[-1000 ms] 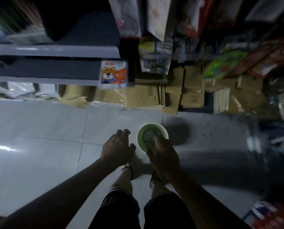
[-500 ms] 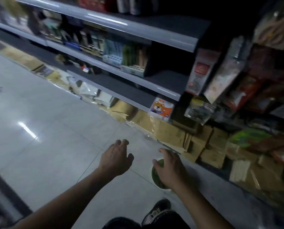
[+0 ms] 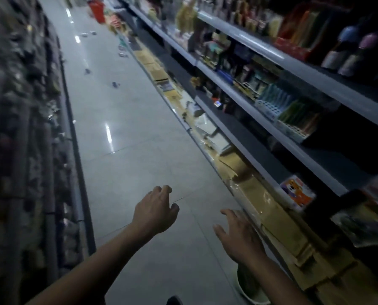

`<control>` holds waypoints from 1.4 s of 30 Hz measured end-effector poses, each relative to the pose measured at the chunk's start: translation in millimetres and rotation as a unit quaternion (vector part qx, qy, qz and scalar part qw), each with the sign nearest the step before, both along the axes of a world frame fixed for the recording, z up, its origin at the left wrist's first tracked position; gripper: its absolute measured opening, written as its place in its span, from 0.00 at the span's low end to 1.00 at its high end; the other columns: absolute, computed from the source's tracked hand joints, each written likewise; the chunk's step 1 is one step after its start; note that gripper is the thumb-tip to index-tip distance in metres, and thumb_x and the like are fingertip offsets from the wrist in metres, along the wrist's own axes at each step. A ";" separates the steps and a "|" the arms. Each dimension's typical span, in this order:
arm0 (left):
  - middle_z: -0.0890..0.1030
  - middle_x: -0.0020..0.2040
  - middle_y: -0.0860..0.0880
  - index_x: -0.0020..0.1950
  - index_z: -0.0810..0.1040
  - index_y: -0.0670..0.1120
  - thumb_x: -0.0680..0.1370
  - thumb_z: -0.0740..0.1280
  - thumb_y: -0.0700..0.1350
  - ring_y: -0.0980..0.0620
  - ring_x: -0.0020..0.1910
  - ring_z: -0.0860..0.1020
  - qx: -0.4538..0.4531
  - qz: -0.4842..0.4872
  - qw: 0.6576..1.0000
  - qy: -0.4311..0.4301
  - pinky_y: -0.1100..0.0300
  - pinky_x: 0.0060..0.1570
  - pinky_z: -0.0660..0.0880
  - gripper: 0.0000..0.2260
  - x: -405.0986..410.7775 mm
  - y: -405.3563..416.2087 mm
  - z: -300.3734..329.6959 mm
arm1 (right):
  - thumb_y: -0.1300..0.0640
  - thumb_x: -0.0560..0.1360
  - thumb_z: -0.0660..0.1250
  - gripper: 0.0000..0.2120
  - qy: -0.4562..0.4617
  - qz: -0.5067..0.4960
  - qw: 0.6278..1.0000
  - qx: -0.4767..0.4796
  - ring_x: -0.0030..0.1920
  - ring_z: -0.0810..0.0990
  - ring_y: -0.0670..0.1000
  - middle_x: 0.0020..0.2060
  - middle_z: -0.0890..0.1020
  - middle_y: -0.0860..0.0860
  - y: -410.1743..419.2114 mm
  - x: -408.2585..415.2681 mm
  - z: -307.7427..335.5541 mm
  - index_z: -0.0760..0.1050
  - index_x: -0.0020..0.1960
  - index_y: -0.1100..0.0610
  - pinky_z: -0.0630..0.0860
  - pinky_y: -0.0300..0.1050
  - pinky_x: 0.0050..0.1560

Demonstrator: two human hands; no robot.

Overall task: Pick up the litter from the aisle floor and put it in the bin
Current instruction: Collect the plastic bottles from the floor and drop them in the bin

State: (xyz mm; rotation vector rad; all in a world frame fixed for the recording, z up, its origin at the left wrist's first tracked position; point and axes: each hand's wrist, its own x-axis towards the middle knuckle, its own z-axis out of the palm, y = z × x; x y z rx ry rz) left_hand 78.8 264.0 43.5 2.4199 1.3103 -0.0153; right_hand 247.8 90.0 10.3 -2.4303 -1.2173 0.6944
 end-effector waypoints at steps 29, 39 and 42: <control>0.77 0.63 0.50 0.70 0.71 0.51 0.79 0.63 0.54 0.51 0.57 0.77 0.002 0.253 0.968 0.003 0.56 0.49 0.73 0.21 40.6 154.8 -14.8 | 0.45 0.79 0.64 0.24 0.026 0.178 0.982 0.053 0.69 0.70 0.50 0.69 0.73 0.47 264.8 117.5 0.8 0.67 0.73 0.49 0.73 0.48 0.63; 0.77 0.62 0.50 0.70 0.70 0.51 0.78 0.62 0.56 0.50 0.57 0.77 -0.009 0.322 0.947 -0.005 0.51 0.53 0.77 0.21 5.3 253.4 -15.4 | 0.45 0.80 0.63 0.24 0.015 0.261 0.963 0.060 0.69 0.69 0.50 0.69 0.73 0.48 416.9 97.7 8.1 0.67 0.74 0.50 0.70 0.47 0.65; 0.78 0.62 0.50 0.70 0.70 0.52 0.79 0.62 0.56 0.50 0.56 0.77 -0.006 0.327 0.945 -0.007 0.52 0.52 0.76 0.21 -10.0 305.3 -17.1 | 0.45 0.80 0.63 0.24 0.017 0.273 0.960 0.067 0.69 0.68 0.49 0.69 0.73 0.47 471.0 81.4 8.7 0.67 0.74 0.50 0.70 0.46 0.64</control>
